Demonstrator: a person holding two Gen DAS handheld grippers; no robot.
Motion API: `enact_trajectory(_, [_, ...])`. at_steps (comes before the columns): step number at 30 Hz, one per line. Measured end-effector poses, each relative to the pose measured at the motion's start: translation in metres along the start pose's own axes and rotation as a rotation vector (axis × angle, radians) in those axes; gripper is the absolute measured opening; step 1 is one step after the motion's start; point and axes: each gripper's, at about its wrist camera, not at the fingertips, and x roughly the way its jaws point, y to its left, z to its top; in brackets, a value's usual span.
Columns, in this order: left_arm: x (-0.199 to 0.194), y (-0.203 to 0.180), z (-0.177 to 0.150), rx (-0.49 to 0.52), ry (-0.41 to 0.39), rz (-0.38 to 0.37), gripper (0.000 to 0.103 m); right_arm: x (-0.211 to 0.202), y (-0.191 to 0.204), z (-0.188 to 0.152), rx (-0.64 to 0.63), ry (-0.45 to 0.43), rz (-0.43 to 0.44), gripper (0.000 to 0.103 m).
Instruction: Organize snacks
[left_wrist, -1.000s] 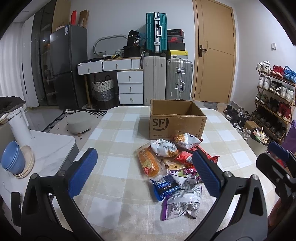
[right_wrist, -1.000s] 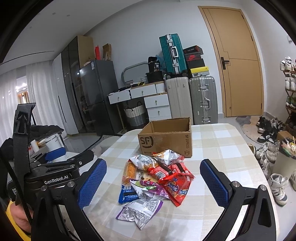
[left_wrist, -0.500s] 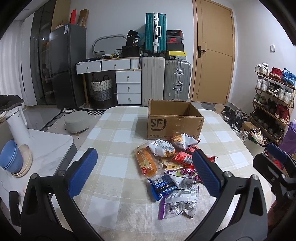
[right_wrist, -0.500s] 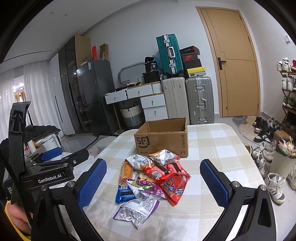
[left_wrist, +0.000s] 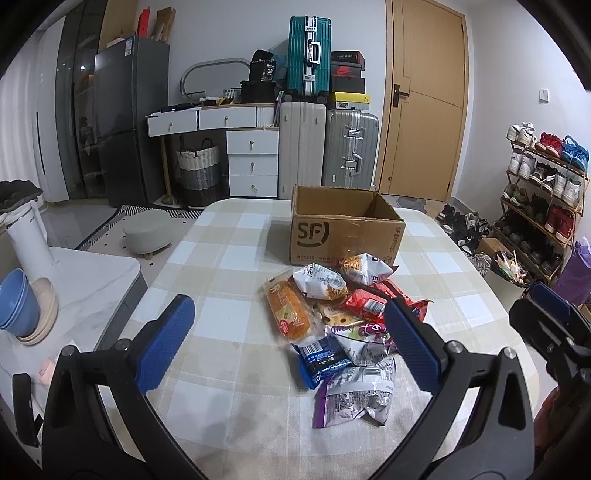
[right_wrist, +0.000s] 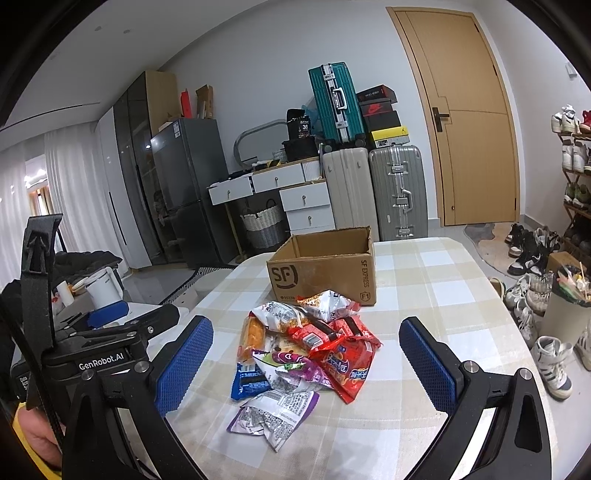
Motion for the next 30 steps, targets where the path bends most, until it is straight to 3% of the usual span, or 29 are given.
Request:
enact_trajectory(10, [0.008,0.001,-0.006,-0.003,0.028,-0.019,0.102,0.001,-0.007,-0.002,0.019,0.012,-0.004,0.103])
enact_trajectory(21, [0.078,-0.014,-0.05,0.036,0.249,-0.133,0.102,0.009,-0.026,-0.012,0.061,0.033,-0.008,0.103])
enact_trajectory(30, [0.124,-0.053,-0.086,0.093,0.38,-0.181,0.099,0.036,-0.055,-0.031,0.128,0.118,0.006,0.103])
